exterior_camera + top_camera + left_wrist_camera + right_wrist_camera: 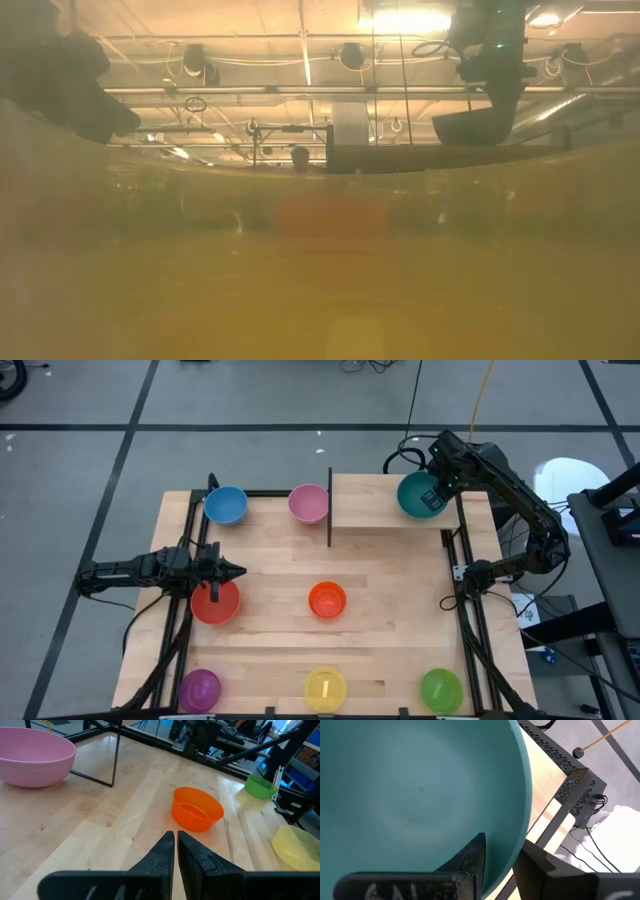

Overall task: Place and stack bowls onto a shelf
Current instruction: Put the dark blue bowl on the shelf

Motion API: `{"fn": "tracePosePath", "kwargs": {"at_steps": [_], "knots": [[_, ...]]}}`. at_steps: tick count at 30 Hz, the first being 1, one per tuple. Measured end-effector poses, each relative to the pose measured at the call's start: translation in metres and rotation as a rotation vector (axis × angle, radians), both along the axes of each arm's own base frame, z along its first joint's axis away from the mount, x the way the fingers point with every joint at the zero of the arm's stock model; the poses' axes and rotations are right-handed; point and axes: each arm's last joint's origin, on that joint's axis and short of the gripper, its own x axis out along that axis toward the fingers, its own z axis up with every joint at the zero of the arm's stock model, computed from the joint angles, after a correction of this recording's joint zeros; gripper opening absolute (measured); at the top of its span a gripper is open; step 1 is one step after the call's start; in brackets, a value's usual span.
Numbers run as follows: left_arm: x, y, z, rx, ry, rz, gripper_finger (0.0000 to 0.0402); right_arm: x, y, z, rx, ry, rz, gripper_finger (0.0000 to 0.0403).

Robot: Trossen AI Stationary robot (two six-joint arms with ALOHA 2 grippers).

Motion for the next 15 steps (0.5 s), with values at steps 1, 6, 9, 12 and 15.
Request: {"fn": "tracePosePath", "kwargs": {"at_steps": [1,6,9,12,15], "knots": [[0.0000,0.0000,0.0000,0.000,0.000,0.000,0.0026,0.0000,0.0000,0.0000,0.000,0.000,0.000,0.0081],[0.0000,0.0000,-0.0001,0.000,0.000,0.000,0.0026,0.0000,0.0000,0.0000,0.000,0.001,0.005,0.0081],[0.0000,0.0000,0.0000,0.000,0.000,0.000,0.0026,0.0000,0.0000,0.0000,0.000,0.002,0.006,0.0081],[0.0000,0.0000,0.0000,0.000,0.000,0.000,0.0026,0.0000,-0.0001,0.0000,0.000,0.003,0.009,0.0081],[0.0000,0.0000,-0.0001,0.000,0.000,0.000,0.0026,-0.0004,0.0006,-0.0001,0.007,0.011,0.018,0.0080]]}}
